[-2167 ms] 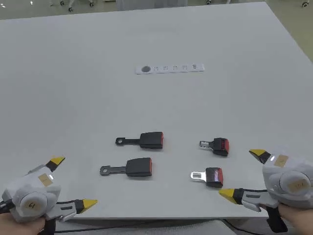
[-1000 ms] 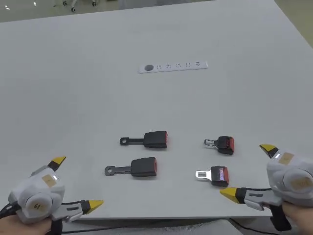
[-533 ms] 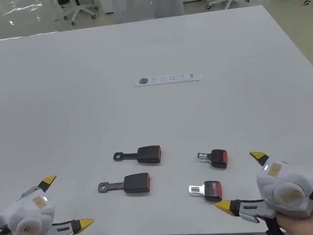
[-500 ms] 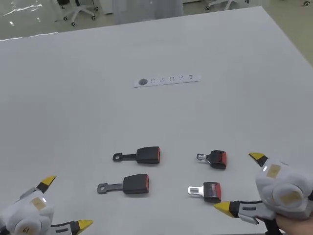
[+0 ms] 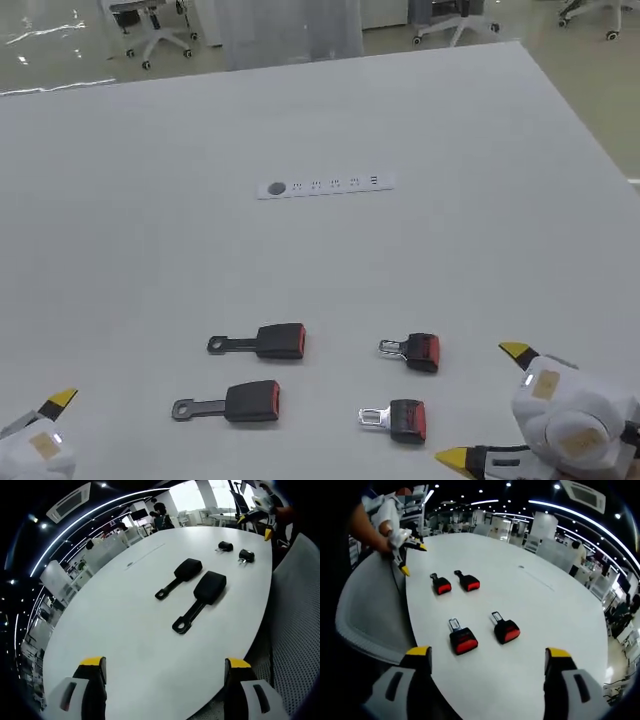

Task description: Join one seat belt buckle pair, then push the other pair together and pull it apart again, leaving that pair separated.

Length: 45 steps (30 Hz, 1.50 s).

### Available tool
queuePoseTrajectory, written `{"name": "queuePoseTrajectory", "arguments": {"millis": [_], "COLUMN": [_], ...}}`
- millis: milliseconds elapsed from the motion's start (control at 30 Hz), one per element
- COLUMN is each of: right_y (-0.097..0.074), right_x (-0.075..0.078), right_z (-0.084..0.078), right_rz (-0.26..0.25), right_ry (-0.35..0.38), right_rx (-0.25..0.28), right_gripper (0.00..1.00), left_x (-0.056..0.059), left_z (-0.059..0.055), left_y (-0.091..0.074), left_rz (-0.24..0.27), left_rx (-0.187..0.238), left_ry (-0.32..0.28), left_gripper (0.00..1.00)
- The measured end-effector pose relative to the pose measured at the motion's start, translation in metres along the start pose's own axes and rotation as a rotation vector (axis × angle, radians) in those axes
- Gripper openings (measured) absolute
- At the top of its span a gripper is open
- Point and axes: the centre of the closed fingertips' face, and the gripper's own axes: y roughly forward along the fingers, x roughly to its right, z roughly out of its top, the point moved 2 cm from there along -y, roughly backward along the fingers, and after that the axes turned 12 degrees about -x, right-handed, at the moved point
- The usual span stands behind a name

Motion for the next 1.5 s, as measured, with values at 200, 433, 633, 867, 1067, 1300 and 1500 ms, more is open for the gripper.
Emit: {"name": "queuePoseTrajectory", "arguments": {"millis": [200,433,633,867,1067,1300,1500], "right_y": [0.003,0.008,0.009,0.014,0.014,0.018,0.022], "right_x": [-0.001,-0.003,-0.005,-0.013,-0.021,-0.024,-0.03], "right_z": [0.004,0.004,0.0,-0.002,0.005,0.006,0.009], "right_rz": [0.012,0.041,0.059,0.088,0.119,0.145,0.179], "right_ry": [-0.021,-0.069,-0.069,-0.102,-0.149,-0.198,-0.244], "right_rx": [-0.002,-0.014,-0.028,-0.042,-0.051,-0.069,-0.081], "right_gripper": [0.92,0.85,0.76,0.71,0.65,0.61,0.58], "left_x": [0.001,0.004,0.003,0.007,0.017,0.03,0.029], "left_z": [-0.003,-0.005,-0.008,-0.007,0.0,0.02,0.051], "left_y": [0.0,-0.001,0.0,-0.003,-0.003,0.007,0.012], "left_rz": [0.009,0.03,0.015,-0.013,-0.062,-0.154,-0.188], "left_rx": [-0.027,-0.066,-0.08,-0.073,-0.068,-0.073,-0.045], "left_ry": [0.023,0.142,0.127,0.156,0.243,0.332,0.341], "left_gripper": [0.99,0.92,0.83,0.76,0.73,0.74,0.74]}}
